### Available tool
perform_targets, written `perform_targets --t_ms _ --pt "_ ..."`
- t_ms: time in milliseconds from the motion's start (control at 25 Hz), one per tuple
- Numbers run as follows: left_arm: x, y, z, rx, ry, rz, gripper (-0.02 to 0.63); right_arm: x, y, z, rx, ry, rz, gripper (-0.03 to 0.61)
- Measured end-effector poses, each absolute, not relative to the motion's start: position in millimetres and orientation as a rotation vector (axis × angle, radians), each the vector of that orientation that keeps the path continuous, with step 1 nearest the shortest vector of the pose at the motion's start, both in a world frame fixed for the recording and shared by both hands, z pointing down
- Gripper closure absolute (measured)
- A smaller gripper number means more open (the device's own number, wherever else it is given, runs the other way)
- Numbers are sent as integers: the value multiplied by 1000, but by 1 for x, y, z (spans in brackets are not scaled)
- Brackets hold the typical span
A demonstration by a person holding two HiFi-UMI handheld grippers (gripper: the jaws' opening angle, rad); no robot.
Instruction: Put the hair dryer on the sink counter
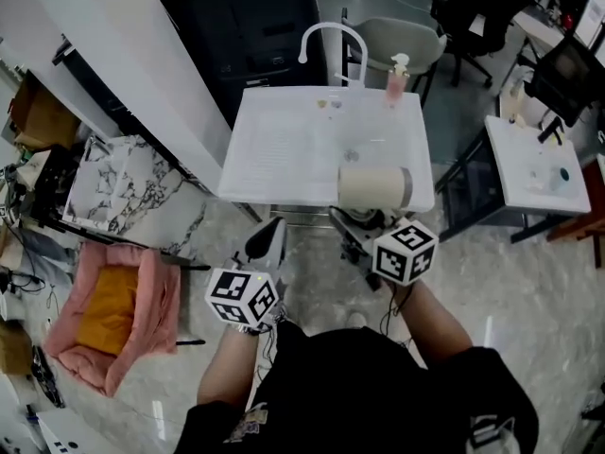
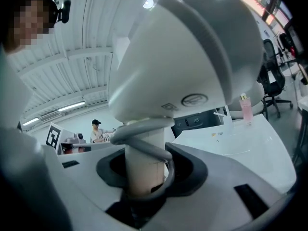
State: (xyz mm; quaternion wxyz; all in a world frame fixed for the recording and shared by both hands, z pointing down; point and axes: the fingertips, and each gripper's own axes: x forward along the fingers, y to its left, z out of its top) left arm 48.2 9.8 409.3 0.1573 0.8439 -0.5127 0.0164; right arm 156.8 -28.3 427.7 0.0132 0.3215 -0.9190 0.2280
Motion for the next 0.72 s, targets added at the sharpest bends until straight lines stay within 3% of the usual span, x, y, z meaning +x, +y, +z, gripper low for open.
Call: perform_targets --t_ms 720 --pt "-142 -75 408 2519 -1200 53 611 -43 -104 424 1227 -2768 707 413"
